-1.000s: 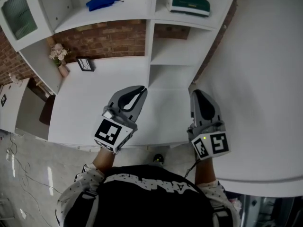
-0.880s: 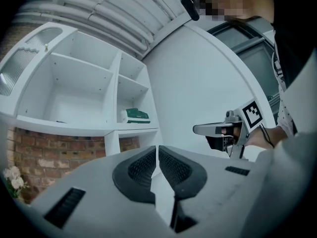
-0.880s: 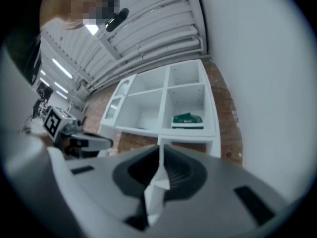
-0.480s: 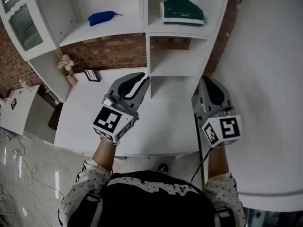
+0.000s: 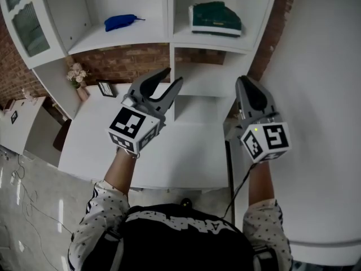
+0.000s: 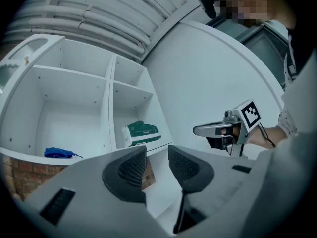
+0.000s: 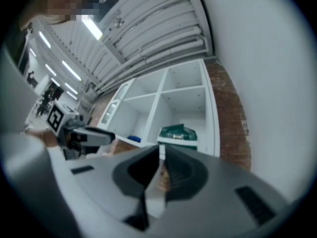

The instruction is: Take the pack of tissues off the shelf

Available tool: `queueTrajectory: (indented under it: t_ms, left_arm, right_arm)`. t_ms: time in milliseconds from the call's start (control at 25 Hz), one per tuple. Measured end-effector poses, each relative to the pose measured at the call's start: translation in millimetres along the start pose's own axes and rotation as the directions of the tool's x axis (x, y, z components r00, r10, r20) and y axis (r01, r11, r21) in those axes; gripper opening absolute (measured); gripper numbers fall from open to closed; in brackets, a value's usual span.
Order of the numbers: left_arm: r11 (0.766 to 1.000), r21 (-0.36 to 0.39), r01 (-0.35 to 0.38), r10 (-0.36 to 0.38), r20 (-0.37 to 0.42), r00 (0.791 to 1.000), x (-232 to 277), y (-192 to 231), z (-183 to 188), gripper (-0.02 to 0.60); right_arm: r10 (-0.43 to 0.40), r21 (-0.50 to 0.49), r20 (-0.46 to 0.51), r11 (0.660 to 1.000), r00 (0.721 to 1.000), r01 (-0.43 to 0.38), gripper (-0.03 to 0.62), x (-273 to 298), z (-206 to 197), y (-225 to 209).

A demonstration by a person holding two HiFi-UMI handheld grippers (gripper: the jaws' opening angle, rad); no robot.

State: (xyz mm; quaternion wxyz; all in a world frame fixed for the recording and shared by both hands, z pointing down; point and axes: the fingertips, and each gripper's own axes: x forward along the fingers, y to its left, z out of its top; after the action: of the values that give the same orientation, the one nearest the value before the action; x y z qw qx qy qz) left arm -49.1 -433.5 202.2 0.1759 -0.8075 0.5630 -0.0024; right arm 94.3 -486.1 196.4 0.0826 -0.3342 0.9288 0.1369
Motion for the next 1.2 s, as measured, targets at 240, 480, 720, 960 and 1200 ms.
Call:
queueTrajectory:
  t_ms: [240, 480, 720, 960, 1200]
  left_arm:
    - [1.000, -0.016, -0.011, 0.011, 0.014, 1.000, 25.5, 14.8, 13.8, 0.180]
    - [1.000, 0.001, -0.025, 0.025, -0.015, 1.000, 54.0, 30.5, 15.7, 0.225]
    - [1.000, -0.006, -0.007, 0.007, -0.042, 0.999, 87.7, 45.2, 18.7, 0.241]
    - [1.000, -0.023, -0.010, 0.008, -0.083, 0.996, 113.9, 57.8, 14.3, 0.250]
    - [0.995, -0.100, -0.025, 0.015, -0.106, 0.994, 128.2, 71.7, 7.1, 0.250]
  right_arm:
    - [0.011, 0.000, 0.001, 1.000, 1.000, -0.011, 0.054, 24.2, 13.9, -18.8]
    - [-0.016, -0.010, -0.023, 1.000, 1.000, 0.016, 0.111, 50.2, 21.1, -42.3]
    - [-0.026, -0.021, -0.076, 0.999, 0.997, 0.025, 0.158, 81.6, 19.4, -62.9]
    - [-0.040, -0.031, -0.099, 0.999, 0.994, 0.037, 0.166, 104.5, 21.6, -80.9]
    - [-0.038, -0.051, -0.140, 0.998, 0.989, 0.031, 0.176, 124.6, 18.4, -89.4]
